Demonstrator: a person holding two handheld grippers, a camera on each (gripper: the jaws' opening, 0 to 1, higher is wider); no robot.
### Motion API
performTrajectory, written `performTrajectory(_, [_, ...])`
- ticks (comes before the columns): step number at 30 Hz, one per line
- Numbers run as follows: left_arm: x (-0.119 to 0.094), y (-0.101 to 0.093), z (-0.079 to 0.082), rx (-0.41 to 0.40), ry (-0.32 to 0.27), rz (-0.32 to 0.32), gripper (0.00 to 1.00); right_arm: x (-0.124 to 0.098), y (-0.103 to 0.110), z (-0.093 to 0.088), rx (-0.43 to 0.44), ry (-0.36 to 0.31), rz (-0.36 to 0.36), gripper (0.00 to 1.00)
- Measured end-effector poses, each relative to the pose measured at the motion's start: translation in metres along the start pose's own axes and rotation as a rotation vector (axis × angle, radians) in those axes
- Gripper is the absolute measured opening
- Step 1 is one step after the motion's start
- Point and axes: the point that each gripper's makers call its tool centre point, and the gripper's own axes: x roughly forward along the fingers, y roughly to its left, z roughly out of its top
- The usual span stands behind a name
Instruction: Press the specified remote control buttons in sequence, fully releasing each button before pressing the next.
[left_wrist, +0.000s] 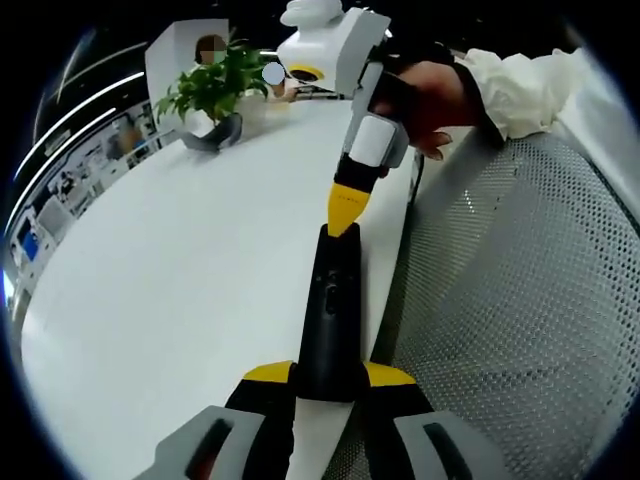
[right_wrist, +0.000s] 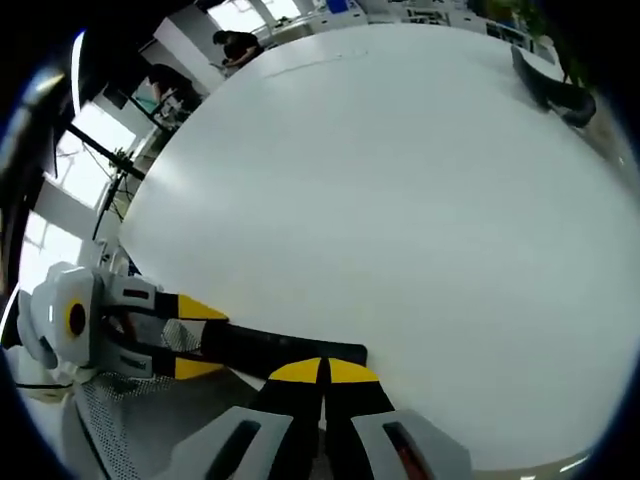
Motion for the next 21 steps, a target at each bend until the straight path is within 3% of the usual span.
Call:
performTrajectory(6, [0.0000, 0.0000, 0.0003, 0.000, -0.003, 0.002, 0.24, 0.0010, 0.0022, -0.0012, -0.060, 0.002, -0.029, 0.00])
performTrajectory(14, [-0.0001, 0.0001, 0.0000, 0.001, -0.004, 0.003, 0.24, 0.0006, 0.0007, -0.0005, -0.034, 0.001, -0.019, 0.00])
performTrajectory(21, [0.0005, 0.0003, -0.0002, -0.009, -0.007, -0.002, 0.24, 0.0003, 0.0010, 0.0005, -0.060, 0.011, -0.032, 0.00])
